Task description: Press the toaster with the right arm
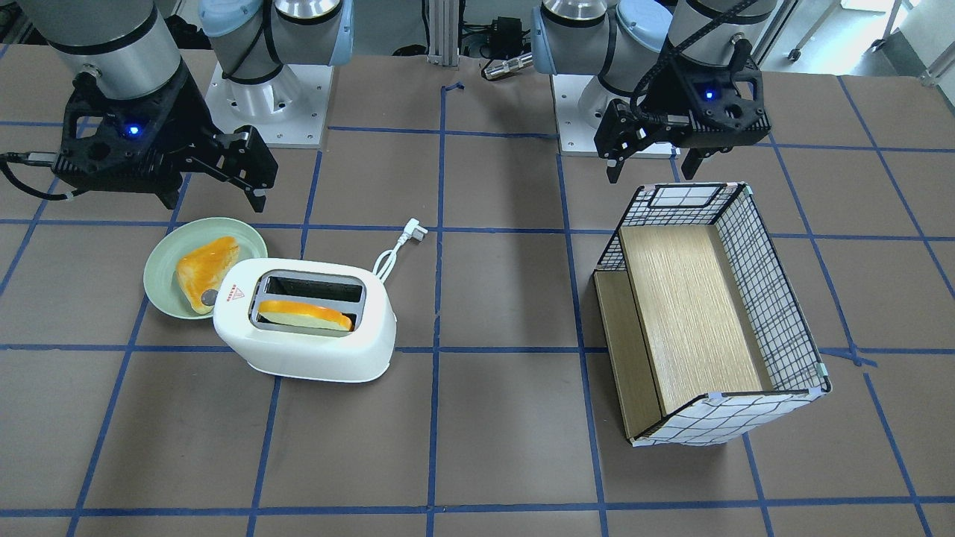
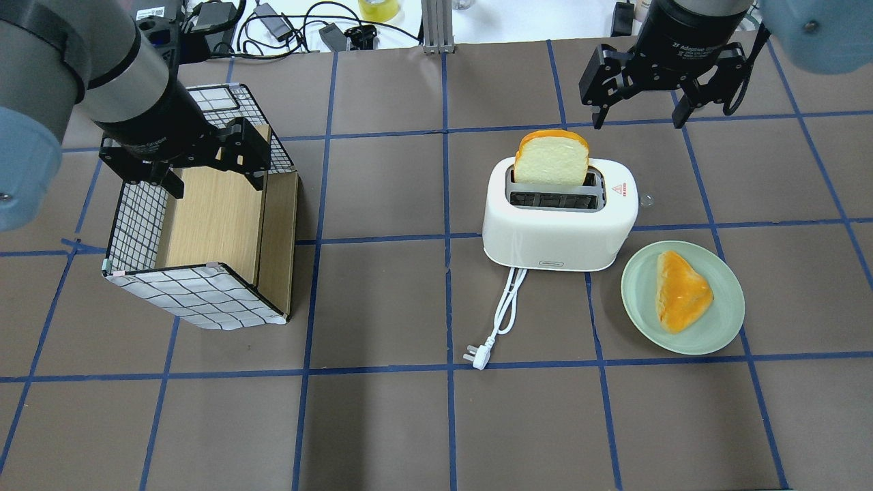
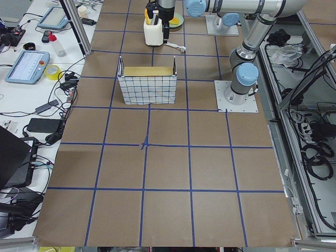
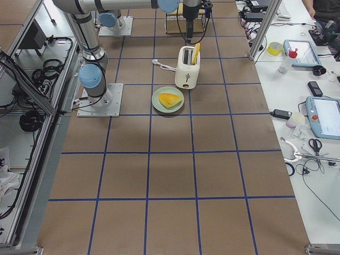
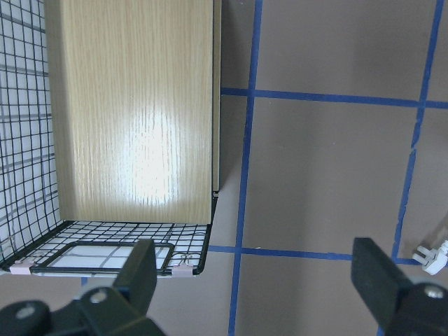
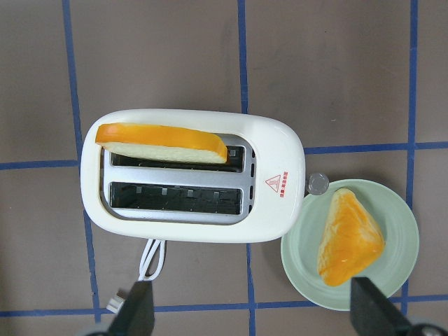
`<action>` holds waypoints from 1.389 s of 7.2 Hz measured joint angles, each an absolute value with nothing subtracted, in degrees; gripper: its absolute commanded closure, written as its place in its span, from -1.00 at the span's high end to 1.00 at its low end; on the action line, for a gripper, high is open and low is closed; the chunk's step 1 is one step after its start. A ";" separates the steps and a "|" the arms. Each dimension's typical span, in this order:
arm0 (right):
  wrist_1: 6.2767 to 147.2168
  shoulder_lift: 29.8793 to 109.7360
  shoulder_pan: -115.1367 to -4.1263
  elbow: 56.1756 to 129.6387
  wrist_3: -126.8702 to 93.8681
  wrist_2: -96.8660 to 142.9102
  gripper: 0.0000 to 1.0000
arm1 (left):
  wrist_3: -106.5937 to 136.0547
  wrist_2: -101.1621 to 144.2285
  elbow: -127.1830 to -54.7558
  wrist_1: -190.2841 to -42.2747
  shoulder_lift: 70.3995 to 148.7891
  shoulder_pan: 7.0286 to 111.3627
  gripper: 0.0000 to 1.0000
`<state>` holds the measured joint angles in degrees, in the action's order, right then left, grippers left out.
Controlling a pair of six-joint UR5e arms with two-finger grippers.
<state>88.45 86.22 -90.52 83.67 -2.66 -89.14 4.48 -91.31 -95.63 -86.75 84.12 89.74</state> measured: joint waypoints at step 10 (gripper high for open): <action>88.33 86.39 -88.03 83.67 -1.92 -90.16 1.00 | 4.48 -91.32 -95.63 -86.75 84.14 89.74 1.00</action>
